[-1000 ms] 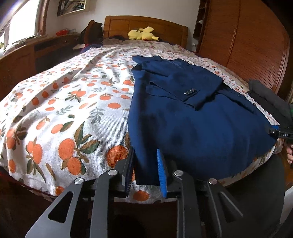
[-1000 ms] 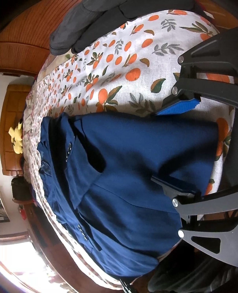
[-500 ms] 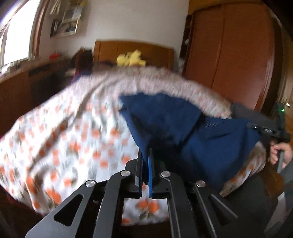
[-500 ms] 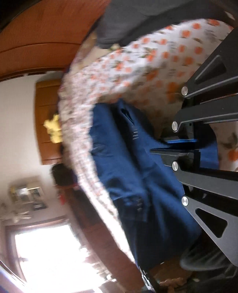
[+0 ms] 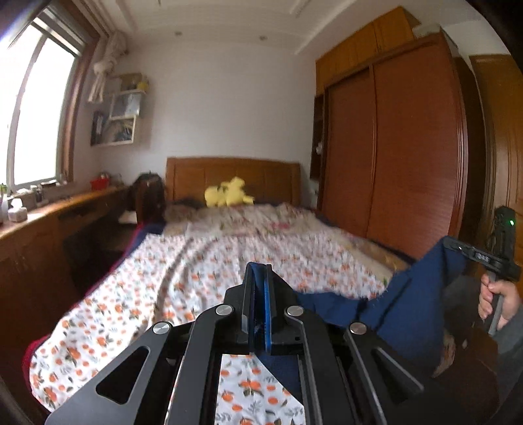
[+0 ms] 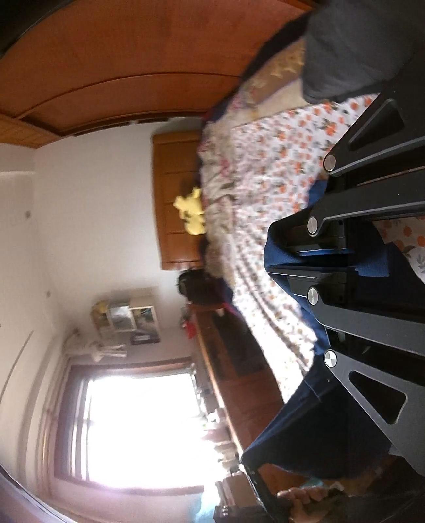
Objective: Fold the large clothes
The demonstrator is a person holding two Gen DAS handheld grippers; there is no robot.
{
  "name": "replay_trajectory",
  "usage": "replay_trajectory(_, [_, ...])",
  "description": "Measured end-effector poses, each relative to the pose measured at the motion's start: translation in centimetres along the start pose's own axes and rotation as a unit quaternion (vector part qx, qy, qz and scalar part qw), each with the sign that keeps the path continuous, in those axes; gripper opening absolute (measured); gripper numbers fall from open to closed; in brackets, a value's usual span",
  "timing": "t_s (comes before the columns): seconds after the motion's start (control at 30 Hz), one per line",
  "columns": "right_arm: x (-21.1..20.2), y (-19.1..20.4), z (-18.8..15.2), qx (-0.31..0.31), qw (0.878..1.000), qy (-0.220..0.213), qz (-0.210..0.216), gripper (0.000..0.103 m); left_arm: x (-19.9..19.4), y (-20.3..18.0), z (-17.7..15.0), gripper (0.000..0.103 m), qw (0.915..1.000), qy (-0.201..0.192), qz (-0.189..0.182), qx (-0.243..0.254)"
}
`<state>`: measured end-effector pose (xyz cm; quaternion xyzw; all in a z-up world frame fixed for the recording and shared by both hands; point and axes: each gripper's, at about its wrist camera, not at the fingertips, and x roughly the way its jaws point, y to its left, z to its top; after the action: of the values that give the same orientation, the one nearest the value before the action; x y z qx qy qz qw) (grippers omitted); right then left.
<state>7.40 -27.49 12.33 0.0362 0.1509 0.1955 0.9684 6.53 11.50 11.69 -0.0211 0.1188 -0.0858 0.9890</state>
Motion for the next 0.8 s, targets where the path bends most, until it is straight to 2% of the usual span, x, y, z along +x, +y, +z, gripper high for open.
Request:
replay_trajectory(0.2, [-5.2, -0.1, 2.9, -0.004, 0.999, -0.050, -0.002, 0.003, -4.1, -0.5, 4.4, 0.004, 0.9984, -0.057, 0.007, 0.005])
replay_trajectory(0.27, [-6.8, -0.6, 3.2, -0.001, 0.998, -0.067, -0.007, 0.003, -5.1, -0.7, 5.1, 0.004, 0.9975, -0.068, 0.016, 0.013])
replay_trajectory(0.33, [-7.3, -1.2, 2.9, -0.005, 0.998, -0.067, -0.015, 0.003, -5.2, -0.9, 5.2, 0.004, 0.9973, -0.066, 0.024, 0.020])
replay_trajectory(0.47, [-5.0, -2.9, 1.0, -0.005, 0.999, -0.026, -0.027, 0.003, -1.9, -0.4, 4.0, 0.004, 0.9991, -0.027, 0.025, 0.018])
replay_trajectory(0.53, [-2.8, -3.9, -0.7, -0.005, 0.999, -0.001, -0.039, 0.003, 1.0, -0.3, 2.6, 0.004, 0.9994, -0.003, 0.028, 0.020])
replay_trajectory(0.8, [3.4, -6.9, -6.9, 0.006, 0.996, 0.049, -0.068, 0.004, 12.5, 0.9, -2.9, 0.004, 0.9952, 0.086, 0.038, 0.027])
